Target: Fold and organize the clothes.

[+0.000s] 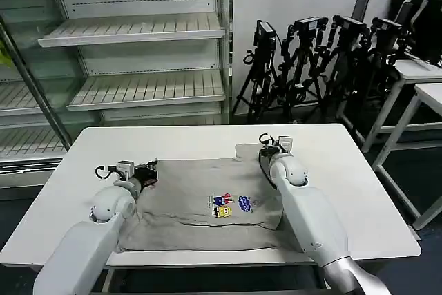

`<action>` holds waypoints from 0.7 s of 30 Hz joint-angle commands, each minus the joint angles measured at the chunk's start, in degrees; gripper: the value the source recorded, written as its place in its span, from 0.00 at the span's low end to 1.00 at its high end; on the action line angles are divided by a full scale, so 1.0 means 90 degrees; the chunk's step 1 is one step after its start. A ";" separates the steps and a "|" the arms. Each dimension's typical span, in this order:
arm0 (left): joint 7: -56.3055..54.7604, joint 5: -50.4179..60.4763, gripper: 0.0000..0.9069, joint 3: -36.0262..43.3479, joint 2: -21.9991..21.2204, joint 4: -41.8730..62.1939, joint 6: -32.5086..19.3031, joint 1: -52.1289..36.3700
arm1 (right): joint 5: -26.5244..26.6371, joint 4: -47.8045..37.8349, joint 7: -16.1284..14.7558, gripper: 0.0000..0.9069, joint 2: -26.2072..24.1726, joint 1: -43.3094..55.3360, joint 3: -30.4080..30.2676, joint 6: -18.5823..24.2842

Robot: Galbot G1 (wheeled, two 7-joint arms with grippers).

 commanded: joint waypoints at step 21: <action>0.0011 -0.0522 0.02 -0.1204 0.0967 -0.2937 0.0004 0.2191 | 0.0094 0.4190 0.0149 0.00 -0.1371 -0.2398 0.0370 0.0604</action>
